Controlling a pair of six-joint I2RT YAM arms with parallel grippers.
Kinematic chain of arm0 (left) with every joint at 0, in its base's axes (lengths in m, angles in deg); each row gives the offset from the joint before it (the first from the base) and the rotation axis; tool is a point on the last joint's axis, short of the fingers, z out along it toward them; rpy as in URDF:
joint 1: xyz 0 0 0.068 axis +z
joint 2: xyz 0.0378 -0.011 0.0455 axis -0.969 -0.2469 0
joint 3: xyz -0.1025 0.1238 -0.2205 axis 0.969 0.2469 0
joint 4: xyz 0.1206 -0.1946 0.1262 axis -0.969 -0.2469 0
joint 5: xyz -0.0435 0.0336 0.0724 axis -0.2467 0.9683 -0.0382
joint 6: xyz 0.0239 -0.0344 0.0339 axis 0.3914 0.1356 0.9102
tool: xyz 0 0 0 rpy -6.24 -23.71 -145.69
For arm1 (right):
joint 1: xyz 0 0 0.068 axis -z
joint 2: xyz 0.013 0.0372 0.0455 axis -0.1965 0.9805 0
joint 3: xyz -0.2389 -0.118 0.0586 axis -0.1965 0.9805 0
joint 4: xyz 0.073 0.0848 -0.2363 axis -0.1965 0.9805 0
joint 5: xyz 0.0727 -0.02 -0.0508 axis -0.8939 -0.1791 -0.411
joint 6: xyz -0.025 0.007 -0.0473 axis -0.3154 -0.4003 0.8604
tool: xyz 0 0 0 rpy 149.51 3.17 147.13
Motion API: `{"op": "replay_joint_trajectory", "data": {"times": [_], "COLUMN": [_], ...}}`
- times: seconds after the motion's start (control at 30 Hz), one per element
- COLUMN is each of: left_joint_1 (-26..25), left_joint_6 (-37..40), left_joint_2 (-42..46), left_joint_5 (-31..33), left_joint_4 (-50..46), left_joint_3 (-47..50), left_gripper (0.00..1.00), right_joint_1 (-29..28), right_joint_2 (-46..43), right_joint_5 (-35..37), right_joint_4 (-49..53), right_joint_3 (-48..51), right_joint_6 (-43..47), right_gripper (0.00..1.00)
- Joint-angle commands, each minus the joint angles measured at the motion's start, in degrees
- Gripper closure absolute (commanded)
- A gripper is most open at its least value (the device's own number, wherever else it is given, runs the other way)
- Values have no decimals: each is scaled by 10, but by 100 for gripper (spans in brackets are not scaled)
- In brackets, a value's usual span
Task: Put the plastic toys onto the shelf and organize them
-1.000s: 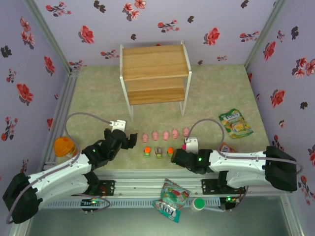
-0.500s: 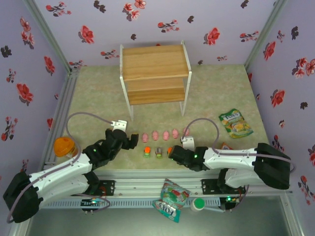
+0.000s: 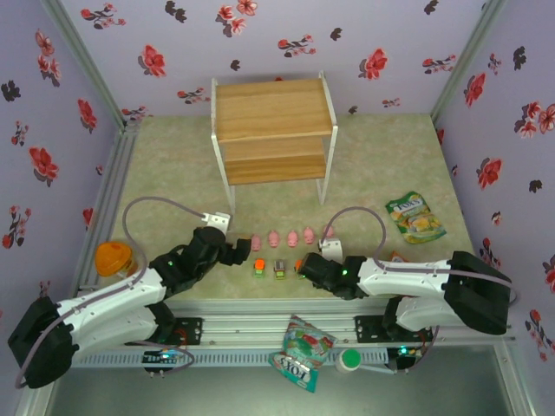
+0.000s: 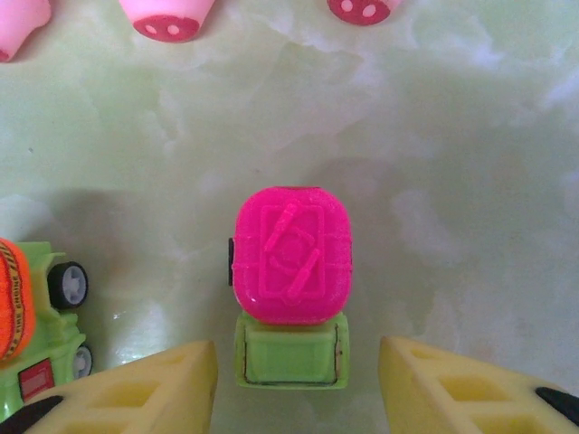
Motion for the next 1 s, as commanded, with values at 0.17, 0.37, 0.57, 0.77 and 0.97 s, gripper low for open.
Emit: {"op": "replay_joint_trajectory", "data": {"times": [0.17, 0.37, 0.57, 0.77, 0.97], "left_joint_1": [-3, -3, -3, -3, -3], "left_joint_6": [8, 10, 11, 11, 11], "left_joint_2": [-40, -39, -41, -43, -46], "left_joint_5": [-26, -29, -30, -30, -32], "left_joint_4": [19, 21, 20, 19, 19], "left_joint_3": [-25, -24, -26, -27, -28], "left_gripper": [2, 3, 3, 3, 3], "right_joint_1": [10, 11, 11, 11, 11], "right_joint_2": [20, 34, 39, 35, 26], "right_joint_5": [-5, -4, 5, 17, 28], "right_joint_4": [-12, -20, -21, -23, -22], "right_joint_3": [-9, -10, -13, -5, -2], "right_joint_6": [13, 10, 0, -18, -26], "right_gripper": [52, 54, 56, 58, 62]}}
